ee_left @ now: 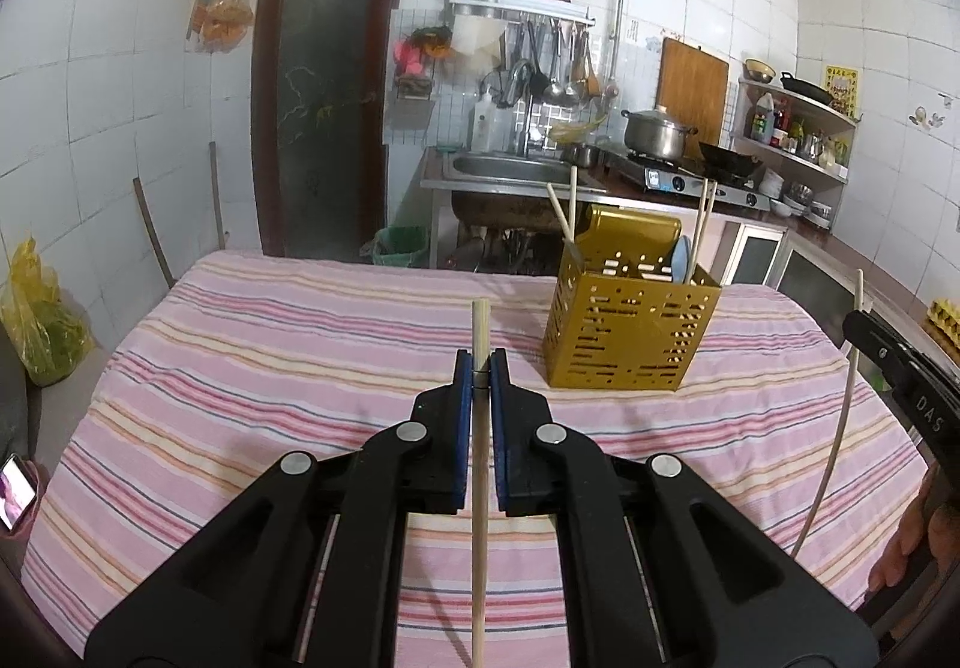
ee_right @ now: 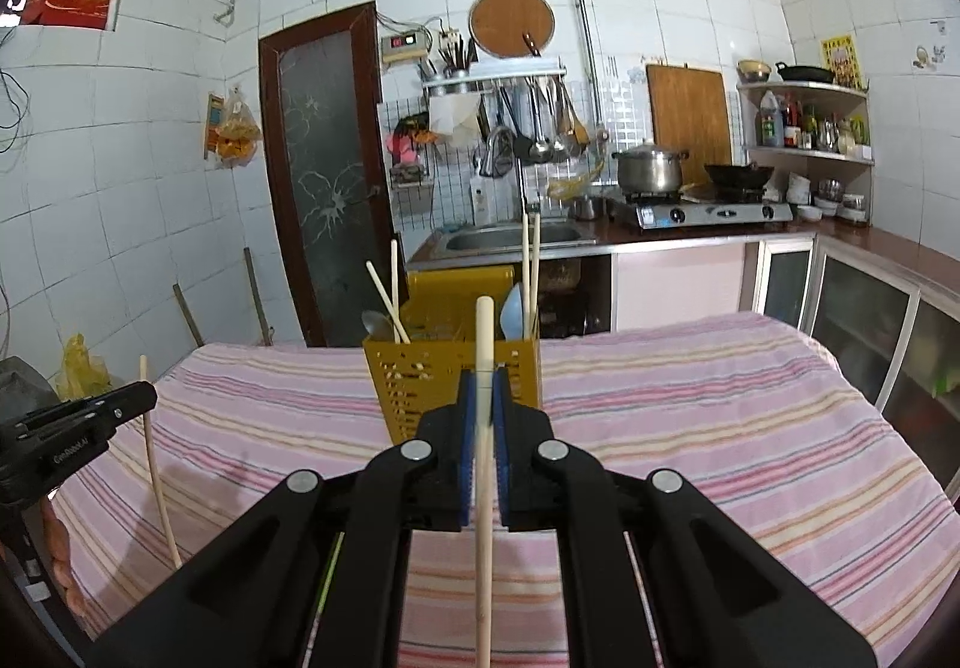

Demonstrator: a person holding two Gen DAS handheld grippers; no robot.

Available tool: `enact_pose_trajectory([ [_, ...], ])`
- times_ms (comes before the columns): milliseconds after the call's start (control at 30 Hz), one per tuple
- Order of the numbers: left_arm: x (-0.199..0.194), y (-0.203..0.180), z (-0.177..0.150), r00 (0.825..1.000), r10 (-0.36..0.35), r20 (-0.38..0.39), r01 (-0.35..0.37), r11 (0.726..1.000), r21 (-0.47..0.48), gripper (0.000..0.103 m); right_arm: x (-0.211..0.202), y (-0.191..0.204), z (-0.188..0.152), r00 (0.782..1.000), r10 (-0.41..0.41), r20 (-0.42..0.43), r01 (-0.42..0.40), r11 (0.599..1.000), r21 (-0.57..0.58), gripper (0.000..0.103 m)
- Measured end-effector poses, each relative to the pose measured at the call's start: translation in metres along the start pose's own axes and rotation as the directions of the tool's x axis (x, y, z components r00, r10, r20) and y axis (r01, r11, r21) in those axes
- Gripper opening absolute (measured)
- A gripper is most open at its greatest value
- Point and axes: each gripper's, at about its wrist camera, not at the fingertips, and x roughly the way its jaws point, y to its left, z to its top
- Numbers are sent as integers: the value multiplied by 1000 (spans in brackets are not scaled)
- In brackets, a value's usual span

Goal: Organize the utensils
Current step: 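Lift both chopsticks and carry them above the yellow holder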

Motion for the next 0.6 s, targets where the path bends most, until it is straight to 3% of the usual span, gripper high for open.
enact_pose_trajectory([
  [400, 2, -16, 30, 999, -21, 43, 20, 999, 30, 5, 9, -6, 26, 998, 14, 60, -15, 1000, 5, 6],
  [600, 9, -29, 66, 995, -55, 87, 51, 998, 43, 5, 22, -10, 55, 995, 23, 98, -25, 999, 19, 6],
])
